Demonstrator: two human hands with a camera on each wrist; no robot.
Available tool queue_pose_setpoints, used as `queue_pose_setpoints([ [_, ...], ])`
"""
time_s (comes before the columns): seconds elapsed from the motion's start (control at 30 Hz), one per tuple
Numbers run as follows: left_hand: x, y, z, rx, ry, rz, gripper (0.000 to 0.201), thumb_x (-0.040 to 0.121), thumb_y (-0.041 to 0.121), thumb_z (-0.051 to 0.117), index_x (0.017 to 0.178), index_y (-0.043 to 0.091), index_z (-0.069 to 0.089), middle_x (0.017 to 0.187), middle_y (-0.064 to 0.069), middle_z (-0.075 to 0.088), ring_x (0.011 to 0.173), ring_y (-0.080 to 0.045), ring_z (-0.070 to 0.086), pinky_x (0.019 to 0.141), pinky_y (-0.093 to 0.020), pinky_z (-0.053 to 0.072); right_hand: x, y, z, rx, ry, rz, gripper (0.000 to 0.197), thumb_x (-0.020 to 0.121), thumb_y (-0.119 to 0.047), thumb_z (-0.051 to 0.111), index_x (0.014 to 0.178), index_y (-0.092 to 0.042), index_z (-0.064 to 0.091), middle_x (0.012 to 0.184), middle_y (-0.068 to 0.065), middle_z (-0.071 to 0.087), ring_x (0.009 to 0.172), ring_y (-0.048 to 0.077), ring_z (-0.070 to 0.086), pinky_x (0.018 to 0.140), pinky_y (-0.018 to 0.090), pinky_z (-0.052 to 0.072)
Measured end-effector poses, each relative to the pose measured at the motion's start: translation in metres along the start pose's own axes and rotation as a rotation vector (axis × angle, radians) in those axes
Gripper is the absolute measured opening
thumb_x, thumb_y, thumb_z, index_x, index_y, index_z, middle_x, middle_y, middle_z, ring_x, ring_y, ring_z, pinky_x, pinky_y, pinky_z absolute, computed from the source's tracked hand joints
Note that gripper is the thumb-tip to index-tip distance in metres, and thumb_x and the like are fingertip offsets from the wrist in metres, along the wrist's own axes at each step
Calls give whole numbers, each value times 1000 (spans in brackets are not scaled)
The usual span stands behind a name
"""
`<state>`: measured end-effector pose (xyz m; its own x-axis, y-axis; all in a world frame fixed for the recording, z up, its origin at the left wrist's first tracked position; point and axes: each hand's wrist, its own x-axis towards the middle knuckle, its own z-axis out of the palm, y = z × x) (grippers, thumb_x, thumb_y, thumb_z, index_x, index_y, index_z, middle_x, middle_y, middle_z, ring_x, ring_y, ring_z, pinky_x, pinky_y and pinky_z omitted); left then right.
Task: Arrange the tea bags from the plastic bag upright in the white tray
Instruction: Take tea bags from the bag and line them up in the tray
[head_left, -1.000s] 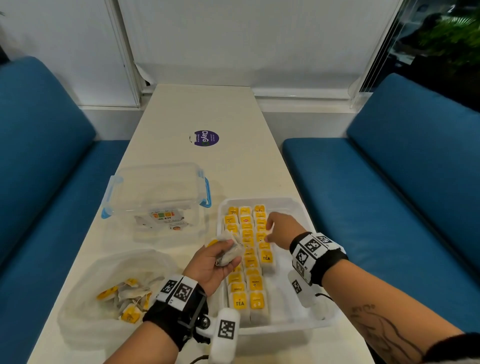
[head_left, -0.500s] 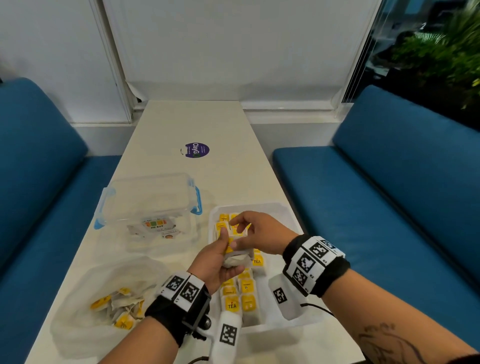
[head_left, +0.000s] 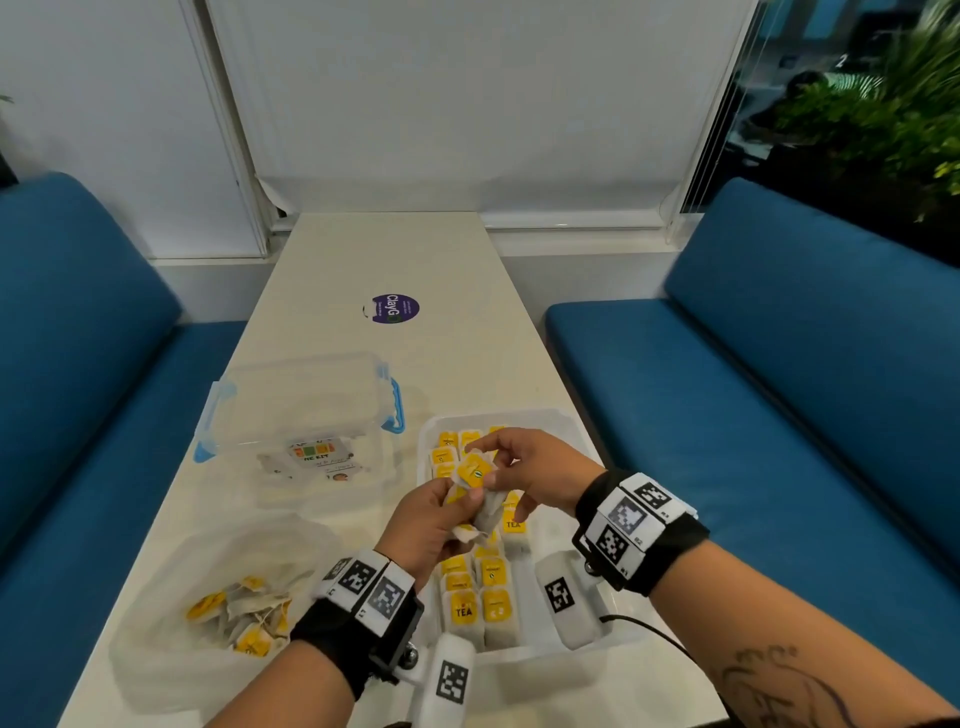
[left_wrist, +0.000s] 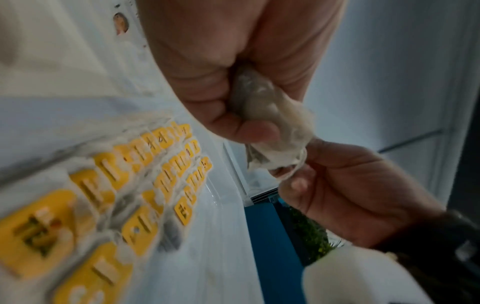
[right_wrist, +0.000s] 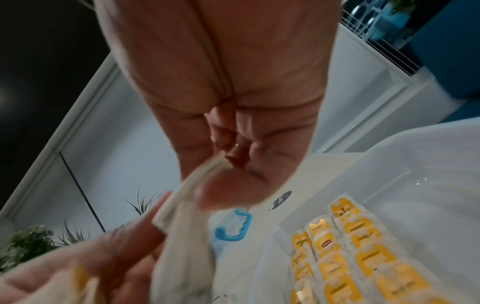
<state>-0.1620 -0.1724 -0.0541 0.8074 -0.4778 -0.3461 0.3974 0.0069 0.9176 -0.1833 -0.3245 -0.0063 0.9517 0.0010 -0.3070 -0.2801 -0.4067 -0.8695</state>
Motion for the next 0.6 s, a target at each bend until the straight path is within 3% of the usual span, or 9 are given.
queue_pose_setpoints([
  [0.13,4,-3,-6,217,11,30,21,86,16,64,70,12,51,61,-4,49,41,-4,49,43,-16,44,-2,-4,-3,-98,-11,4,8,88,-22,63,95,-21,59,75,0,56,68,13,58,52,28,54],
  [0.2,5,-4,-7,223,-8,11,18,85,14,65,75,9,51,63,-6,48,41,-6,48,42,-15,42,-1,-5,-3,-148,25,3,10,88,-26,63,82,-21,57,75,2,59,67,14,58,50,27,53],
  [0.3,4,-6,-7,186,-5,-17,17,86,12,63,74,9,52,64,-8,51,41,-7,50,41,-15,41,1,-2,-4,-217,87,-23,14,88,-23,63,75,-22,56,80,5,61,68,16,58,52,26,52],
  [0.43,5,-8,-9,166,11,-26,15,87,14,62,76,9,54,68,-11,53,47,-13,50,43,-17,41,-2,5,-4,-148,91,-78,11,86,-9,63,80,-17,60,74,7,60,52,8,55,42,20,48],
  [0.6,6,-8,-13,205,35,5,18,87,17,63,73,10,54,64,-8,54,45,-11,50,43,-17,40,-3,5,-1,-197,25,-7,16,85,-3,63,99,-10,61,63,-1,52,36,-1,48,40,16,43],
])
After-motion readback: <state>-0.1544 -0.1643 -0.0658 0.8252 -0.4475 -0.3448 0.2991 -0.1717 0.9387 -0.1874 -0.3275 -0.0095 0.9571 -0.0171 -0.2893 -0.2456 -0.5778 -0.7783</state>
